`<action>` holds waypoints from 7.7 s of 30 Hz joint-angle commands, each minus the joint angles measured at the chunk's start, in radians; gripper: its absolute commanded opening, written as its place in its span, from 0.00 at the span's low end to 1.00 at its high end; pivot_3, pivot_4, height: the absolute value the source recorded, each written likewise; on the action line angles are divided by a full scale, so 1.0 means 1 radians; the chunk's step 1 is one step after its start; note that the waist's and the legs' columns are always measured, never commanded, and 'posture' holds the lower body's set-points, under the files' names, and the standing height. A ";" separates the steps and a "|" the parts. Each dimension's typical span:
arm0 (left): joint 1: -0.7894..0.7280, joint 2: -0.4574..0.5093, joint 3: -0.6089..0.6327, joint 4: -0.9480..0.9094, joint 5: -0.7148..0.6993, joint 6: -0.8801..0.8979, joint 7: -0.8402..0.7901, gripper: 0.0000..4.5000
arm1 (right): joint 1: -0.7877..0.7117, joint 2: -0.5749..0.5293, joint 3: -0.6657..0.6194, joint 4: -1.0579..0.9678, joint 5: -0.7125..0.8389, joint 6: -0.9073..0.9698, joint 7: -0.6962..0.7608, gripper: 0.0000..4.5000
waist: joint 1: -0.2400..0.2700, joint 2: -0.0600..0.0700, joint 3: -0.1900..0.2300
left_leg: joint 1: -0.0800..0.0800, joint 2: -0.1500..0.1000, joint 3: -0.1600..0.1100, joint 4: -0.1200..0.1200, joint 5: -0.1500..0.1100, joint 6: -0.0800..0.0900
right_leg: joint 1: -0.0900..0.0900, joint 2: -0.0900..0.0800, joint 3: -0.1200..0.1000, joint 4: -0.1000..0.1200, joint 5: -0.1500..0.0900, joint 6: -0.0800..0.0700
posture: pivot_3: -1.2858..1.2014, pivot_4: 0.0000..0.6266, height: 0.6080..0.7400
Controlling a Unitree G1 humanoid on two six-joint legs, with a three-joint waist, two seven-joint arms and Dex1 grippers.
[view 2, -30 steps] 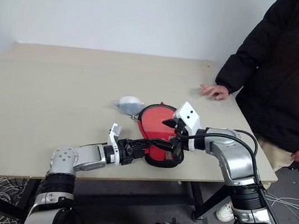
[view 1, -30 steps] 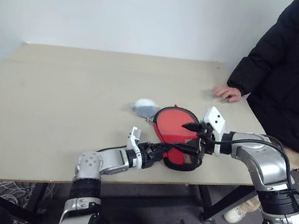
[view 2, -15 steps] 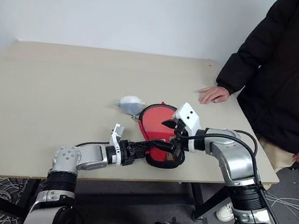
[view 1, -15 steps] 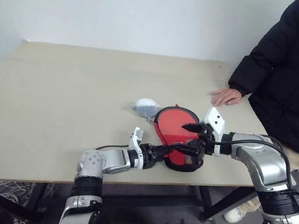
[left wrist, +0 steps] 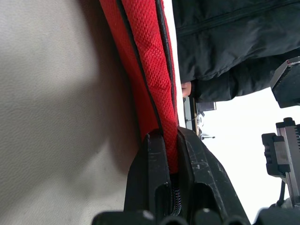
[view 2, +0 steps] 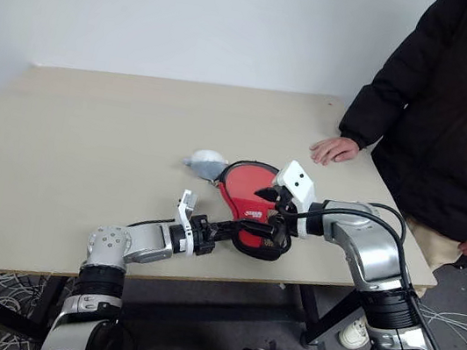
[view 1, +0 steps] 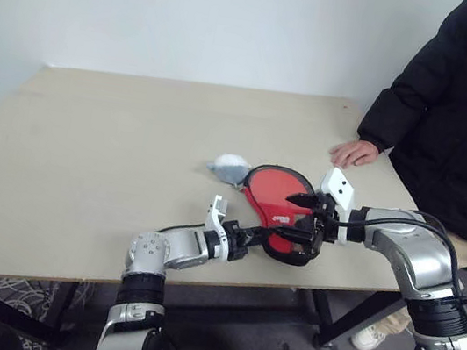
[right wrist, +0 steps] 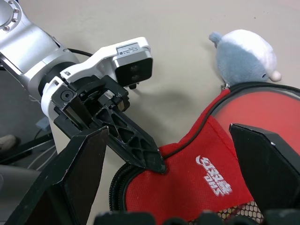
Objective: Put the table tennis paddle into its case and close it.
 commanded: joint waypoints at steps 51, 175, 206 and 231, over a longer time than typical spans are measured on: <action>0.634 0.541 -0.339 -0.649 -0.964 -0.363 0.541 0.45 | -0.069 0.061 0.029 0.066 -0.018 -0.055 -0.023 1.00 | -0.008 -0.002 0.002 | 0.017 0.002 0.006 -0.013 -0.002 -0.018 | -0.004 0.019 0.019 0.013 -0.012 -0.015 | 0.52 0.00 1.00; -0.175 0.265 -0.264 0.127 0.695 -0.811 -0.280 0.16 | -0.002 0.528 0.084 0.708 -0.247 -0.509 -0.322 1.00 | -0.008 -0.007 -0.001 | 0.018 0.003 0.001 -0.011 0.007 -0.017 | -0.003 0.037 0.046 0.020 -0.009 -0.018 | 0.52 0.00 1.00; -0.175 0.235 -0.265 0.137 0.712 -0.822 -0.279 0.15 | 0.002 0.489 0.103 0.643 -0.253 -0.335 -0.240 0.42 | -0.007 -0.008 -0.003 | 0.018 0.002 -0.001 -0.011 0.007 -0.012 | -0.002 0.035 0.049 0.021 -0.010 -0.018 | 0.52 0.00 1.00; -0.259 0.287 -0.212 0.286 0.724 -0.871 -0.281 0.15 | -0.008 0.484 0.128 0.667 -0.290 -0.308 -0.240 0.01 | -0.007 -0.009 -0.003 | 0.018 0.002 -0.001 -0.011 0.006 -0.011 | -0.002 0.035 0.049 0.020 -0.010 -0.018 | 0.52 0.00 1.00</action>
